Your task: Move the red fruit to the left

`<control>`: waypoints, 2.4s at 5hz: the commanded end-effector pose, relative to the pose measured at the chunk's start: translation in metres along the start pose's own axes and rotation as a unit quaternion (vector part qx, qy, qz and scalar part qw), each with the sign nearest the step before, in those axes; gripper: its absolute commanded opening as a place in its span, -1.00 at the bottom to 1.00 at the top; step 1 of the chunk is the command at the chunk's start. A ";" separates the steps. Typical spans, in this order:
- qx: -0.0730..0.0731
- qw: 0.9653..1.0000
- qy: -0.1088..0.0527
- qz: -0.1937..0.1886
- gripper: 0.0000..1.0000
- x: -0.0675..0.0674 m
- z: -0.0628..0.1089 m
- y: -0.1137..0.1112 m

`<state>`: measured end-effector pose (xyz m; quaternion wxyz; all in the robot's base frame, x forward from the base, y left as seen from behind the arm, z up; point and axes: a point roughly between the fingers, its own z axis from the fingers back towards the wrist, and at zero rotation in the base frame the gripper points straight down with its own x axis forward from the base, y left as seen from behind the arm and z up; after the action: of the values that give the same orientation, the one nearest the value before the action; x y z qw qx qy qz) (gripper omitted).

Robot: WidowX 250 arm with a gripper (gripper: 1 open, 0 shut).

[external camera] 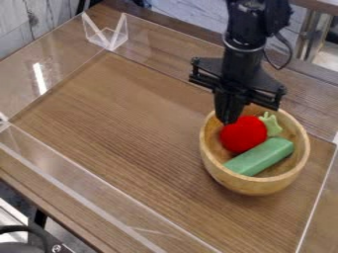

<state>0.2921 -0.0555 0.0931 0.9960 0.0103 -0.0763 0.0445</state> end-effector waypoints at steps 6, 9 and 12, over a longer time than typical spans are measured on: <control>0.002 0.996 -0.018 0.089 1.00 0.003 0.005 0.004; 0.014 0.993 -0.002 0.113 1.00 0.006 -0.010 0.018; 0.004 0.988 -0.008 0.155 -1.00 0.008 -0.009 0.031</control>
<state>0.2873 -0.0254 0.0647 0.9807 0.0148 -0.0480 0.1889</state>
